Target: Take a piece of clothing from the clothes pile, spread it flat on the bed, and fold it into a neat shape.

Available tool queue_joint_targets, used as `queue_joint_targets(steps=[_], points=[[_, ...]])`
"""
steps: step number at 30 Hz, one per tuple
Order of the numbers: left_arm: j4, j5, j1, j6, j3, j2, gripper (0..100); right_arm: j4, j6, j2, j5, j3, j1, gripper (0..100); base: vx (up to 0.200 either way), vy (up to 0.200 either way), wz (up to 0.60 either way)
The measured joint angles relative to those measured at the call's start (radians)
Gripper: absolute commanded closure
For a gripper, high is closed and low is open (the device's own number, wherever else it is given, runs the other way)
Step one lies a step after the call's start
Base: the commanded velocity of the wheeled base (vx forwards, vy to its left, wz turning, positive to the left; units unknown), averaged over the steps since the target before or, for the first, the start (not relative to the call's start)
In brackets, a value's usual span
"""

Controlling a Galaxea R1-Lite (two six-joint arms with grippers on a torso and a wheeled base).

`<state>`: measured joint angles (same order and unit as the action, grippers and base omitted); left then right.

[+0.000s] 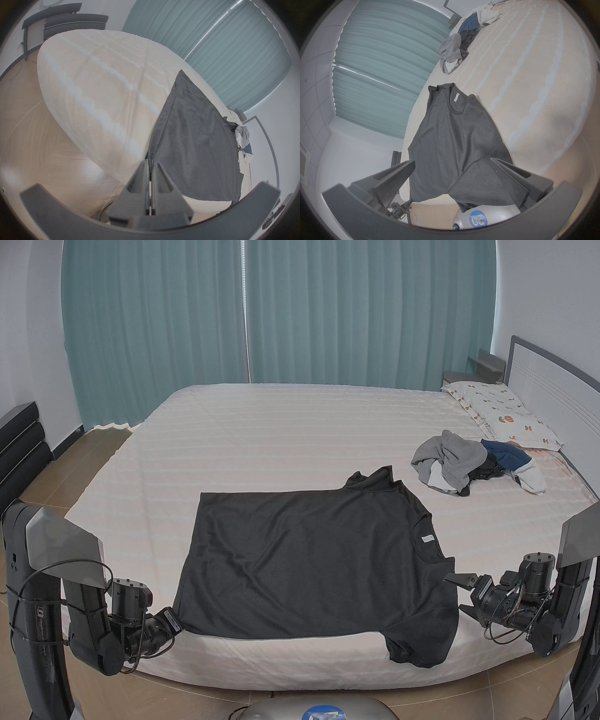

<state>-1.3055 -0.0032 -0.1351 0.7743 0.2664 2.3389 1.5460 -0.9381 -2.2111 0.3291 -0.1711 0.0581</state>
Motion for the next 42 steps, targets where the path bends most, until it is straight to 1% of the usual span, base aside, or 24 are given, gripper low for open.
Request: queue_joint_targets(steps=[8, 19, 42], points=[[-0.002, 0.046, 0.006, 0.0, -0.033, -0.006, 100, 0.0, 0.0, 0.0, 0.0, 0.001, 0.0, 0, 0.0, 0.0, 0.0], [-0.055, 0.047, 0.007, -0.007, -0.068, -0.006, 100, 0.0, 0.0, 0.0, 0.0, 0.001, 0.0, 0, 0.0, 0.0, 0.0], [-0.058, 0.039, 0.022, -0.009, -0.076, 0.012, 100, 0.0, 0.001, -0.001, 0.0, 0.001, 0.0, 0, 0.0, 0.0, 0.0]])
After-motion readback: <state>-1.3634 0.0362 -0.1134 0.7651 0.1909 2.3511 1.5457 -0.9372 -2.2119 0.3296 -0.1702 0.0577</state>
